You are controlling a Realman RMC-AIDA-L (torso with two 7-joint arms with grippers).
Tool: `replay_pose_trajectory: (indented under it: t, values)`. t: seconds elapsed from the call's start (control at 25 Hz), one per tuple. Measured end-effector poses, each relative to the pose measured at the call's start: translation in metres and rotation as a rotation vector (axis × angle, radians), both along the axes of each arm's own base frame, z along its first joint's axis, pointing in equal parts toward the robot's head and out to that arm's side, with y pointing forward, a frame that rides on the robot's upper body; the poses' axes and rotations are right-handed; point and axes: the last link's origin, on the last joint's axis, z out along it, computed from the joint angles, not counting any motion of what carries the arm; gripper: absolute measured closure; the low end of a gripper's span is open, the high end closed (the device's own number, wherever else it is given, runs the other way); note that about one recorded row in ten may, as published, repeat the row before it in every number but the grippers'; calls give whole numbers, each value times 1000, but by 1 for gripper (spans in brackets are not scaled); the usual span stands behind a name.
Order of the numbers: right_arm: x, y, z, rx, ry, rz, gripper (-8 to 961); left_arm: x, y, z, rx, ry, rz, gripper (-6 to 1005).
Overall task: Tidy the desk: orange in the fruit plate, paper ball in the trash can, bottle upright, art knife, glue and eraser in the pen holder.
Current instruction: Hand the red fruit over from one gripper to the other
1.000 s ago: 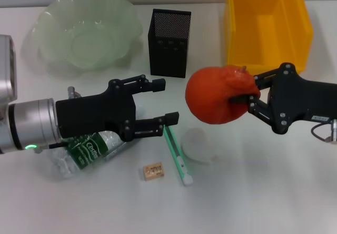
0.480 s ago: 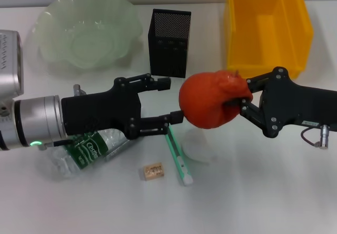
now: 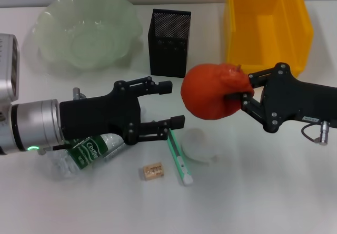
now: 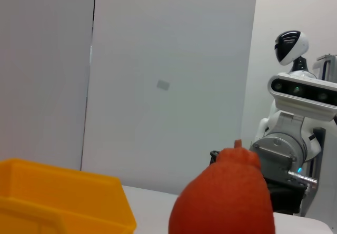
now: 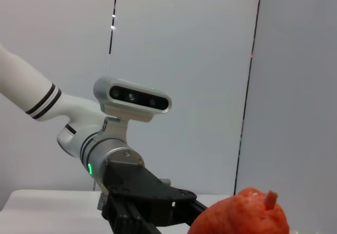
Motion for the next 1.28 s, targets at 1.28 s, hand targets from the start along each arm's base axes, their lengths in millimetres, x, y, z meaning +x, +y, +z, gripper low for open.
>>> replay_pose_trajectory:
  t: [1.28]
  values:
    - [-7,4,-17,-53,9,-19,877,-1,8,-3,50,32,-3,595]
